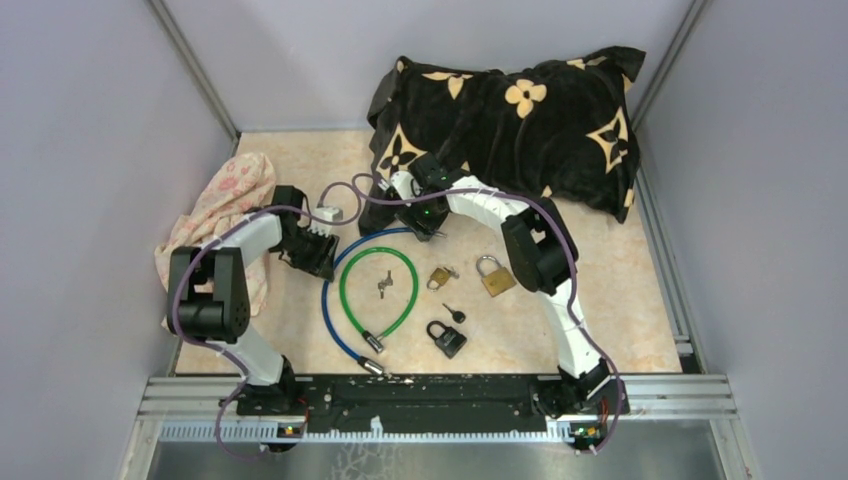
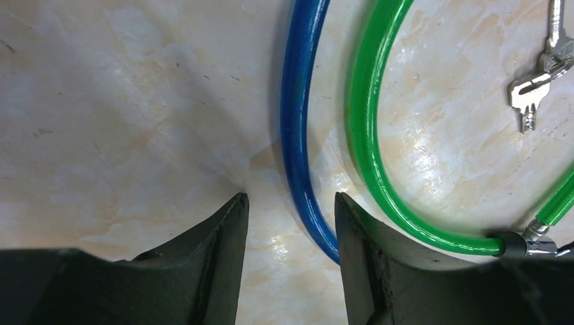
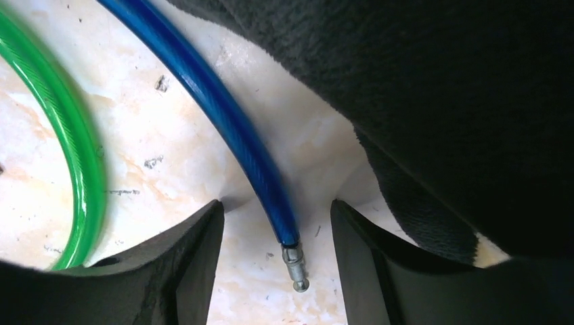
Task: Lock with the key
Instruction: Pick up the lock from the center of the board.
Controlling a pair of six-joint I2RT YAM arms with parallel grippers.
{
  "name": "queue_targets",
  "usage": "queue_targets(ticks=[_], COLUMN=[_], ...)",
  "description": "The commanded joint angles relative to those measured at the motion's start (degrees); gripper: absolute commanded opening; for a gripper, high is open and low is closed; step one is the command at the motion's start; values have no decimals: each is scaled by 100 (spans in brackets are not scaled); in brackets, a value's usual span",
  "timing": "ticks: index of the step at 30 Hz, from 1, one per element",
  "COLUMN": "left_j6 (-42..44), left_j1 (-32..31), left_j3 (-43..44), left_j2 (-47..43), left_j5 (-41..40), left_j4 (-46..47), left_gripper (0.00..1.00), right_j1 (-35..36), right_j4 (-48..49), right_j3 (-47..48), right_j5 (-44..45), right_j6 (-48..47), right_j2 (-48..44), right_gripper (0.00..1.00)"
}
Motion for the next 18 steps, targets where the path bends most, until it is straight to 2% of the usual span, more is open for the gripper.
queue_targets(ticks=[1, 4, 6, 8, 9, 13, 15, 18], left_j6=[-96, -122, -199, -354, -441, -541, -249, 195], left_j1=[-61, -33, 94, 268, 514, 987, 966, 783], left_j3=[-227, -167, -61, 122, 240, 631, 702, 987], left_j2=[-53, -235, -373, -478, -495, -368, -216, 183], left_j5=[173, 349, 596, 1001, 1145, 1833, 1984, 1746], left_j4=[-150, -94, -48, -24, -1, 109, 247, 383], left_gripper=[56, 57, 58, 60, 61, 67, 69, 80], right_j1=[24, 129, 202, 260, 290, 394, 457, 517], right_j4=[-61, -100, -68, 61, 155, 477, 791, 1418], right_j3=[73, -68, -237, -434, -530, -745, -874, -1163], right_j5=[124, 367, 506, 647, 697, 637, 515, 279], right_j6=[-209, -375, -488, -554, -569, -636, -584, -343], right_j2=[138, 175, 143, 59, 3, -310, -583, -1111], right_gripper=[57, 45, 29, 8, 0, 0, 0, 0])
